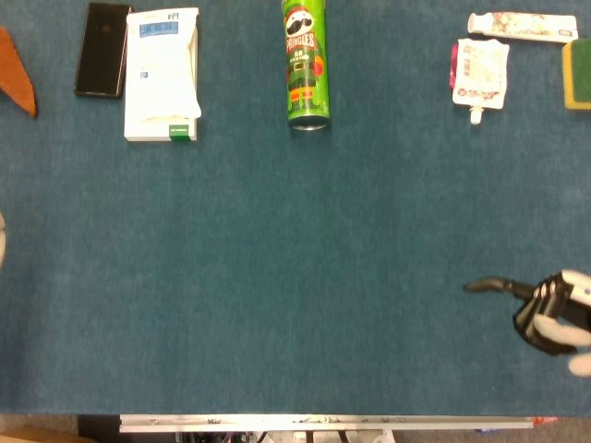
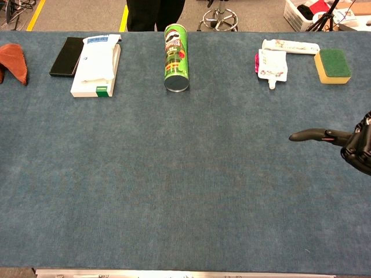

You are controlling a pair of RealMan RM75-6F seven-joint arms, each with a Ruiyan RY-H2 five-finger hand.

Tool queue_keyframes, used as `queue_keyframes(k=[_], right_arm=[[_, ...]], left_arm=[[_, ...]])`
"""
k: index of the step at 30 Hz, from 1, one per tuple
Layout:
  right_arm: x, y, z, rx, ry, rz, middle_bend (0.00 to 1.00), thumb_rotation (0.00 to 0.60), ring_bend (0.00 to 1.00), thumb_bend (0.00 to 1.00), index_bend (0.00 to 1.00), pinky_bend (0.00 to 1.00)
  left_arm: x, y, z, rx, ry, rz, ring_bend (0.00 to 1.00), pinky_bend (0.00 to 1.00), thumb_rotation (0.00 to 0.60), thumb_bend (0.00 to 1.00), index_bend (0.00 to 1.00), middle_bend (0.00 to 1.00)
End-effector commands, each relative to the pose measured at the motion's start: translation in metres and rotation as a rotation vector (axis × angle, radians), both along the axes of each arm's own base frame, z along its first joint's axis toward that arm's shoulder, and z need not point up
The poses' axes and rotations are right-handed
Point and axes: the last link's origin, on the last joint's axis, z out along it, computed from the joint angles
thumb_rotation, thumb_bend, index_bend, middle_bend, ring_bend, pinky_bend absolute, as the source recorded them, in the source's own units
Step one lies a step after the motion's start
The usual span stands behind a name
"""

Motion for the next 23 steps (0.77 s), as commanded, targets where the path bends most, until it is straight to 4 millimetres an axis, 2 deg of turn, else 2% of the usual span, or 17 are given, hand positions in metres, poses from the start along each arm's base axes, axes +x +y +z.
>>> queue_keyframes(k=[1, 23], right_arm=[[-0.0007, 0.0009, -0.0002, 0.006, 0.009, 0.013, 0.94, 0.307, 0.78, 0.0, 1.0, 0.09], [-0.0076, 0.0041, -0.0012, -0.021, 0.081, -0.025, 0.94, 0.306, 0.79, 0.0, 1.0, 0.09]], left_arm=[[0.0001, -0.0002, -0.0001, 0.0, 0.001, 0.0, 0.51, 0.51, 0.6, 0.41, 0.55, 0.55], [-0.0003, 0.0002, -0.0008, -0.001, 0.007, 0.001, 0.51, 0.51, 0.6, 0.41, 0.55, 0.55]])
